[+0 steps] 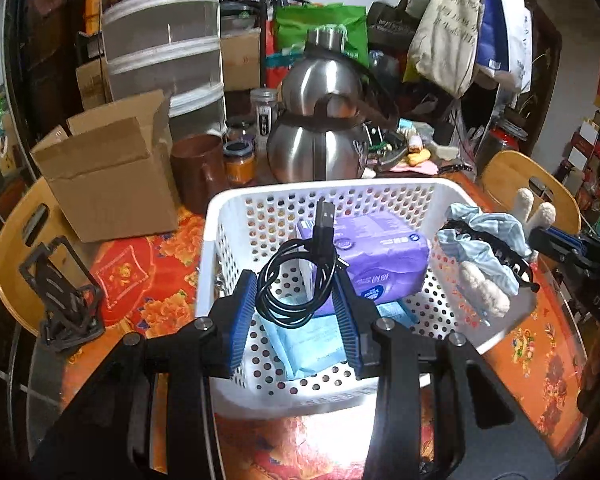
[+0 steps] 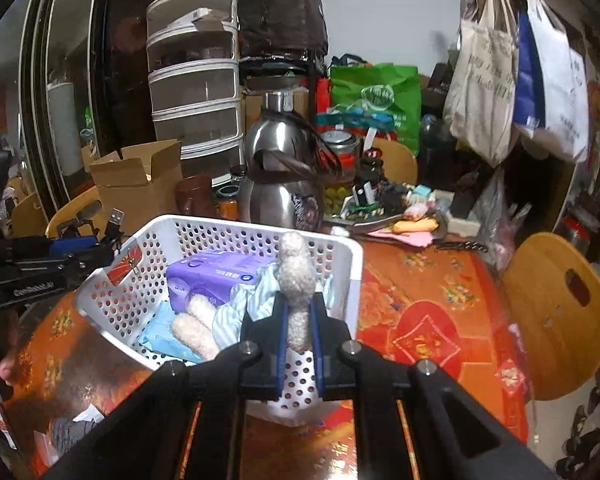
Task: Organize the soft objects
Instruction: 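Drop the cable from the left gripper into the basket while the right drops the plush toy in, then move both grippers down to the grey knit glove on the table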
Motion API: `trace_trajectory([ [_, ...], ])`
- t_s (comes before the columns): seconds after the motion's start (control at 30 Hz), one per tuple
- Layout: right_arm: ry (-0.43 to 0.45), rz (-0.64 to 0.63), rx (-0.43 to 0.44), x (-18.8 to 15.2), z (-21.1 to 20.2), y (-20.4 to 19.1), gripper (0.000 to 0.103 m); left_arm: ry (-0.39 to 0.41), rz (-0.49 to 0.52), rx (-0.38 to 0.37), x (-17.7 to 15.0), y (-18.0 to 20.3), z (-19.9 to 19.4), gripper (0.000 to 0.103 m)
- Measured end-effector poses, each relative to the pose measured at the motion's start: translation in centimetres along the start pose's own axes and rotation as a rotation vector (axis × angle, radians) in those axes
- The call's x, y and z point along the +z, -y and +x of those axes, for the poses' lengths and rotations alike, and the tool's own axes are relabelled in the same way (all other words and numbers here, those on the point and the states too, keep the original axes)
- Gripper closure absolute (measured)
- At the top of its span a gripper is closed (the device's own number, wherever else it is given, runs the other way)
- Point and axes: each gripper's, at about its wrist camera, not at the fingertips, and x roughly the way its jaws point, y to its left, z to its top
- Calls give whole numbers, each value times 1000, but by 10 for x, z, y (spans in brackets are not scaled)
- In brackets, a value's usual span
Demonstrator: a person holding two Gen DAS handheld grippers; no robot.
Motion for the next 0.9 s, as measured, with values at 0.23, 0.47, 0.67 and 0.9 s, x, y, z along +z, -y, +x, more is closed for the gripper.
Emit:
trace_trajectory([
  [0.23,-56,-28,-32,-5,28,0,90,-28,-2,8,-8,-2,24,65],
  [0.47,-1,-25,-67,-6,12,1,33,-4,-9,-7,-20,-9,19,22],
  [0.67,-25,-15,-46,-12,10,2,31,-27,-29,-16,-33,-11,14,21],
  [0.9,-42,8,-41,-26,10,7,31,-31,-24,0,-47,-11,2,21],
])
